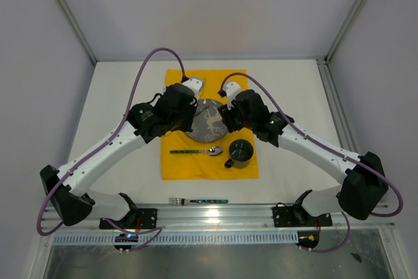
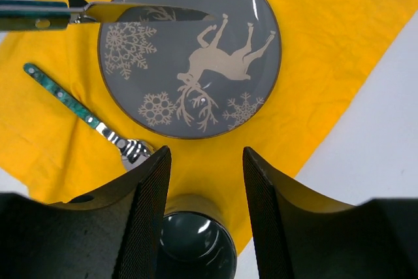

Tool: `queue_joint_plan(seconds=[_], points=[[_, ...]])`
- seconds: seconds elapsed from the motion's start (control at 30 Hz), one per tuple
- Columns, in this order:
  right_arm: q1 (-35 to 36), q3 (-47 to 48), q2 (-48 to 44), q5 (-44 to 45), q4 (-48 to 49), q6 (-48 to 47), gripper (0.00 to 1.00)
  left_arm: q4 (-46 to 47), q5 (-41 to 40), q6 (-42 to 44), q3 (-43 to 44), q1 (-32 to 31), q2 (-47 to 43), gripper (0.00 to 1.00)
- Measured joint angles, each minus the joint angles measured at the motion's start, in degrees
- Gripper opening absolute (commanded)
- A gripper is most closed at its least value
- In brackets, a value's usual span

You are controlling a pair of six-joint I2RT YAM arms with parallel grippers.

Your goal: Set the dinner table for one person

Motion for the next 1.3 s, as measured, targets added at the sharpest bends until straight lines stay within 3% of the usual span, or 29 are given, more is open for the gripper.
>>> queue_joint_plan(seconds=[0.23,0.47,0.8,0.9,0.97,1.0,1.1,1.23,1.3], points=[[2.3,-18.6,-9.5,-0.4,18.9,-13.3,0.55,-0.9,2.0,-0.3,1.0,0.0,2.3,0.00],[4.6,-19.3,-7.9,-2.7,29.6,-23.0,0.55,-3.0,8.4,-2.8,7.0,0.0,7.8,0.00],[6.1,-19.3,-3.5,-5.6,36.0,-26.2,0.54,-9.9,11.1,-4.6,16.9,0.2,11.2,0.00],[6.2,-19.3,-3.2,-5.7,36.4,-26.7,0.46,-10.9,10.9,-4.6,17.3,0.2,11.2,0.00],[6.2,-19.1,-2.9,-5.8,36.2,-27.1,0.34,-11.5,10.6,-4.6,17.3,0.2,11.3,0.00],[6.2,-18.7,-2.6,-5.7,35.8,-27.3,0.23,-11.8,10.4,-4.6,17.3,0.3,11.3,0.00],[6.6,-17.2,-1.5,-5.9,33.9,-28.3,0.08,-11.9,9.5,-4.6,17.5,0.8,11.5,0.00],[7.0,-16.2,-0.7,-5.9,32.5,-28.0,0.04,-12.5,9.4,-4.5,17.6,1.4,11.7,0.00],[7.0,-16.0,-0.5,-5.7,32.5,-27.8,0.11,-12.5,9.4,-4.5,17.7,1.5,11.7,0.00]])
